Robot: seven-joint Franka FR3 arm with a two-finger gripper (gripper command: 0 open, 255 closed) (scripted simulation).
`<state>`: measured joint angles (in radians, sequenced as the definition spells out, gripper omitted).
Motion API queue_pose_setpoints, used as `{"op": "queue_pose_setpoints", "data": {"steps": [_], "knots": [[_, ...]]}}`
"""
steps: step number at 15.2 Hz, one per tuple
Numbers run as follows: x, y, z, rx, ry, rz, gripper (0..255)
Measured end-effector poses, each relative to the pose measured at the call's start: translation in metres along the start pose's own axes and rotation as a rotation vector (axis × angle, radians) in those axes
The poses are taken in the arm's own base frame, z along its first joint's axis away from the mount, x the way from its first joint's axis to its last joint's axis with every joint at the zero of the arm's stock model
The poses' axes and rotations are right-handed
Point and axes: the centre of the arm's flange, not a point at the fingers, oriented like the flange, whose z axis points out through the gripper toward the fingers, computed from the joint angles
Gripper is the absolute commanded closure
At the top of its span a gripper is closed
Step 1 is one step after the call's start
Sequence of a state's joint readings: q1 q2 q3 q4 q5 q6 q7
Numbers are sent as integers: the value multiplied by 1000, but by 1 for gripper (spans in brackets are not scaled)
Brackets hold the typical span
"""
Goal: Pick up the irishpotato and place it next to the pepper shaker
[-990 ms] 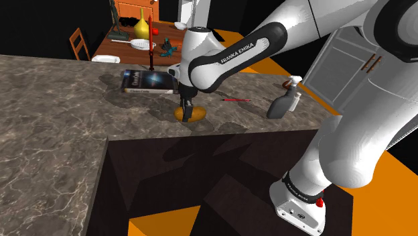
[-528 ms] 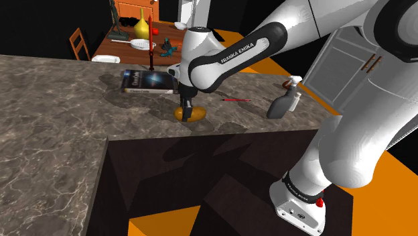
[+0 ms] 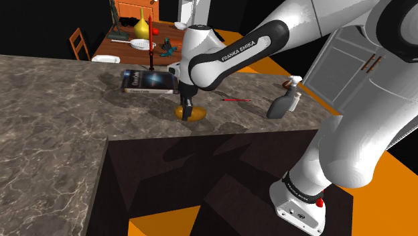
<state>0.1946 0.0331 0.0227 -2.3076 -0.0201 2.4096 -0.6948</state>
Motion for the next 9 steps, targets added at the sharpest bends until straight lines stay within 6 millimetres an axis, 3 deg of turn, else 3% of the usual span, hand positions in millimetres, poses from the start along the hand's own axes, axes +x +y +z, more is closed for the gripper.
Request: {"op": "queue_pose_setpoints", "data": {"steps": [9], "knots": [[2, 2, -46, 0, 0, 0, 255]]}}
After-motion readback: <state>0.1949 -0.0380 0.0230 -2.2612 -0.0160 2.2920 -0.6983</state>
